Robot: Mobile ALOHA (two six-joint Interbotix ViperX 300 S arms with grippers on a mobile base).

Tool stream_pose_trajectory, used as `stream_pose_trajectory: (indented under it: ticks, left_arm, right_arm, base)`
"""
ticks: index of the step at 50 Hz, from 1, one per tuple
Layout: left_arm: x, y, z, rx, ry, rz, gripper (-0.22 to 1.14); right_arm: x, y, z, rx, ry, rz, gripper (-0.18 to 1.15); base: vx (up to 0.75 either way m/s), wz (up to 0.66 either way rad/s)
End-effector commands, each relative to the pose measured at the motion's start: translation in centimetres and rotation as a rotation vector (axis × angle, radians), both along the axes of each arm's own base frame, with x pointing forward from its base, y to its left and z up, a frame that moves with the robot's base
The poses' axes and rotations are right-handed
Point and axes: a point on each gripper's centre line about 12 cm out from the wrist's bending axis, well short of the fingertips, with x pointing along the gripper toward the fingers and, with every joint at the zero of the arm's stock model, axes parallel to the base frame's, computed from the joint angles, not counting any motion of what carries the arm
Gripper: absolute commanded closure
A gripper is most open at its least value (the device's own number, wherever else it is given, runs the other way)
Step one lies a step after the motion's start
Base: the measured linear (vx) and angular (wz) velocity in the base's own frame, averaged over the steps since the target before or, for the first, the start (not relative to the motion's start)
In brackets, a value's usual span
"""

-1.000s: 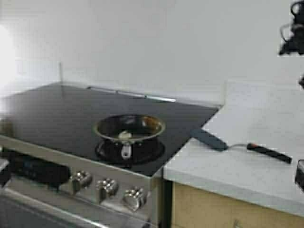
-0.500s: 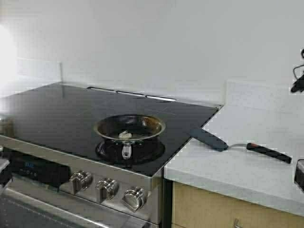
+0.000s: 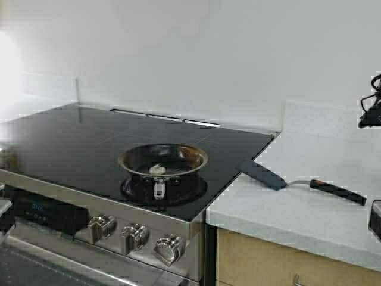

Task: Add oil to the pan and cook the shrimp and serve it

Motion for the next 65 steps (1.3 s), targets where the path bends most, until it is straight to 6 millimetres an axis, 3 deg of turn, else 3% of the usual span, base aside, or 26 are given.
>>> stream_pose_trajectory:
  ticks: [1,7,11,20,24,37,65]
  left_arm:
    - [0.2,0.0,0.5,0.001,-0.011,0.002,0.89]
    - [0.2,0.0,0.4,0.001,-0.009,0.002,0.89]
    - [0.2,0.0,0.4,0.000,-0.008,0.002,0.89]
    - [0.2,0.0,0.5,-0.002,-0.011,0.001,0.89]
    - [0.2,0.0,0.5,-0.003,-0.011,0.002,0.89]
    - [0.2,0.0,0.5,-0.003,-0.011,0.002,0.89]
    - [0.2,0.0,0.5,-0.005,-0.011,0.002,0.89]
  right_arm:
    - [0.7,-0.2,1.2,-0.009,-0.034,-0.002,0.91]
    - [0.7,-0.3,1.3,-0.004,-0.048,-0.018,0.87]
    - [1.0,-0.2,1.5,0.006,-0.062,-0.013,0.75]
    - [1.6,0.0,2.5,0.039,-0.094,-0.032,0.11]
    - [1.8,0.1,2.9,0.058,-0.101,-0.044,-0.05]
    - [2.6,0.9,4.7,0.144,-0.148,-0.012,-0.05]
    - [1.7,0.5,4.7,0.205,-0.100,0.017,-0.05]
  base:
    - [0.00,0.00]
    - [0.00,0.00]
    - [0.00,0.00]
    - [0.00,0.00]
    - [0.00,0.00]
    - [0.00,0.00]
    - [0.00,0.00]
